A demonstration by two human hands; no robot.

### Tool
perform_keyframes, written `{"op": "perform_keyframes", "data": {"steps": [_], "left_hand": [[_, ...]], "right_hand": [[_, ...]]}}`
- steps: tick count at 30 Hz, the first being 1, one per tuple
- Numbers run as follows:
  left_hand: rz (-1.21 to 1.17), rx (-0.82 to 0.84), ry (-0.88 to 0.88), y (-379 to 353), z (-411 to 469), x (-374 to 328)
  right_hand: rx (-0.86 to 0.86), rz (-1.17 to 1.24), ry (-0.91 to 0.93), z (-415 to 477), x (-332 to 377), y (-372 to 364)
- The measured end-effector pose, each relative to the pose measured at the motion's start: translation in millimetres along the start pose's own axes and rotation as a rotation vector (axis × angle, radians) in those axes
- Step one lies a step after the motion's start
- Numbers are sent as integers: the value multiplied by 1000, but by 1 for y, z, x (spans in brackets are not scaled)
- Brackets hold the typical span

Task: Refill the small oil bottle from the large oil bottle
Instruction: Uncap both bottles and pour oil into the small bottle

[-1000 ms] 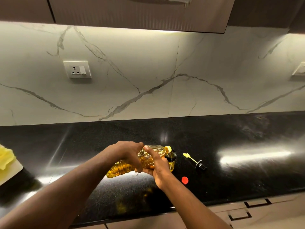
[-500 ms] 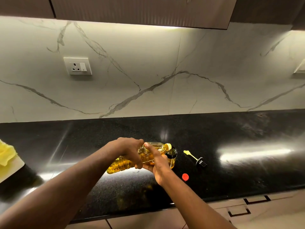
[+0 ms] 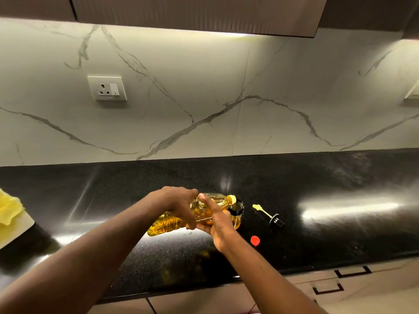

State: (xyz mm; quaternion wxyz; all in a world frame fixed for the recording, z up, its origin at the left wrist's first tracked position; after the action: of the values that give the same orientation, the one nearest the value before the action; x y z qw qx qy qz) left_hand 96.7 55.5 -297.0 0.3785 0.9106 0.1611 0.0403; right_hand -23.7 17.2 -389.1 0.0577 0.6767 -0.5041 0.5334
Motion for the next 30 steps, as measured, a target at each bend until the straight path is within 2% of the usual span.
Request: {"op": "perform_keyframes", "data": {"steps": [30], "left_hand": [[-2,8,9,1,-1,2]], "right_hand": [[15,-4,-3,5,-2,2]]}}
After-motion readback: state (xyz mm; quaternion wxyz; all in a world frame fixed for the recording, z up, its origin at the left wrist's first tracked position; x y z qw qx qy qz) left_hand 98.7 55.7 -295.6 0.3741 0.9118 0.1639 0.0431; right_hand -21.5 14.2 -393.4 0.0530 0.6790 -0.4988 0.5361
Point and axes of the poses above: each hand's wrist, its own z-axis towards the middle knuckle, its own y-axis out of the back of the hand, x = y × z, the point moved 8 cm from there along z, towards the middle knuckle, and after that the axes turned 14 degrees about x, right-handed, at the moved point
